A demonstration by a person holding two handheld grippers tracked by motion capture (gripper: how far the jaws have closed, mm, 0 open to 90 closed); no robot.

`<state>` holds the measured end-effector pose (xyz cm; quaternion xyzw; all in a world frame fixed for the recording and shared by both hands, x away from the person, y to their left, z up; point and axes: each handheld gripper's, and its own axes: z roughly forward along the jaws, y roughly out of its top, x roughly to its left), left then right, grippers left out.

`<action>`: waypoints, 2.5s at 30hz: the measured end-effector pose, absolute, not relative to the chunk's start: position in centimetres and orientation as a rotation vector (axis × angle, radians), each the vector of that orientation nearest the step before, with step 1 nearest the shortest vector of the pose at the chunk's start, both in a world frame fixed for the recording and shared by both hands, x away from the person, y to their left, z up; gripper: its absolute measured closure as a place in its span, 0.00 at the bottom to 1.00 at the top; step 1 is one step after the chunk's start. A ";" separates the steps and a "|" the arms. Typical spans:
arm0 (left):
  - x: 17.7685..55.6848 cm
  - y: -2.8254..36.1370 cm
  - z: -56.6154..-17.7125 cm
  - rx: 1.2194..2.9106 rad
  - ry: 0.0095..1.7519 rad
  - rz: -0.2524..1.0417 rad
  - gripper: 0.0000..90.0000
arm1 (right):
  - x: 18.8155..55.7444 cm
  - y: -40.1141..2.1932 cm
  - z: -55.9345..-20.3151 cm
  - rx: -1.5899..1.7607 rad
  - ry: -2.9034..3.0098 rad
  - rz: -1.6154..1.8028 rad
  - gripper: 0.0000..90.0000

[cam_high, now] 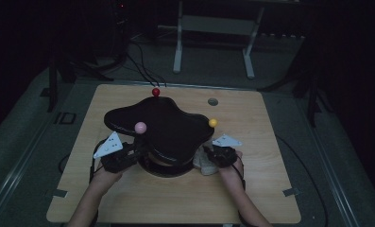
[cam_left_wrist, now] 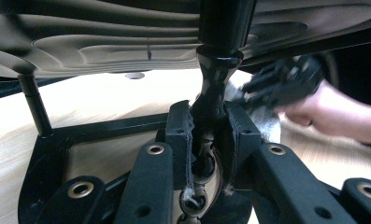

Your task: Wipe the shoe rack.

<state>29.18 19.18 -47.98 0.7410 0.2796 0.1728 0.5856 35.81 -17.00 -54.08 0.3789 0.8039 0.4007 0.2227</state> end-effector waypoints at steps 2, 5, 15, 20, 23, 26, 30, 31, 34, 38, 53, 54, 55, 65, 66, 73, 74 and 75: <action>29.2 19.2 -48.0 1.729 0.654 0.405 0.83 | 35.4 -16.8 -54.8 1.067 2.196 1.150 0.79; 29.2 19.2 -48.0 1.726 0.652 0.404 0.83 | 34.4 -16.1 -54.7 0.990 2.247 1.159 0.79; 29.2 19.2 -48.0 1.731 0.649 0.404 0.83 | 34.9 -16.4 -54.7 1.028 2.225 1.157 0.80; 29.2 19.2 -48.0 1.732 0.651 0.405 0.83 | 31.8 -14.6 -55.0 0.846 2.299 1.197 0.80; 29.2 19.1 -48.0 1.726 0.654 0.404 0.83 | 31.7 -14.6 -54.6 0.791 2.315 1.147 0.79; 29.1 19.1 -48.0 1.727 0.657 0.407 0.83 | 32.8 -15.2 -54.8 0.879 2.261 1.129 0.79; 29.2 19.1 -48.0 1.725 0.656 0.403 0.83 | 31.8 -14.5 -55.0 0.879 2.287 1.175 0.80; 29.1 19.1 -48.0 1.724 0.657 0.404 0.83 | 31.3 -14.2 -55.1 0.857 2.312 1.201 0.80; 29.1 19.1 -48.0 1.725 0.658 0.405 0.83 | 30.1 -13.4 -54.9 0.738 2.363 1.172 0.80; 29.1 19.0 -48.0 1.727 0.657 0.405 0.83 | 31.4 -14.4 -54.8 0.821 2.305 1.139 0.80; 29.1 19.0 -48.0 1.726 0.648 0.398 0.83 | 30.4 -12.8 -55.1 0.820 2.328 1.185 0.80; 29.1 19.0 -48.1 1.725 0.649 0.398 0.83 | 29.9 -12.3 -55.1 0.778 2.361 1.202 0.80; 29.1 19.0 -48.1 1.724 0.648 0.397 0.83 | 29.3 -11.8 -55.2 0.741 2.396 1.214 0.80; 29.1 18.9 -48.1 1.724 0.643 0.391 0.83 | 29.6 -11.1 -54.9 0.743 2.316 1.114 0.78; 29.1 18.9 -48.1 1.726 0.640 0.390 0.83 | 29.6 -11.0 -54.8 0.745 2.316 1.110 0.79; 29.2 19.1 -48.1 1.718 0.645 0.389 0.83 | 28.5 -9.3 -54.5 0.595 2.408 1.127 0.79; 29.2 19.1 -48.1 1.718 0.644 0.388 0.83 | 29.0 -9.6 -54.3 0.627 2.381 1.124 0.79; 29.2 19.1 -48.1 1.718 0.643 0.387 0.83 | 29.5 -9.9 -54.3 0.673 2.368 1.118 0.79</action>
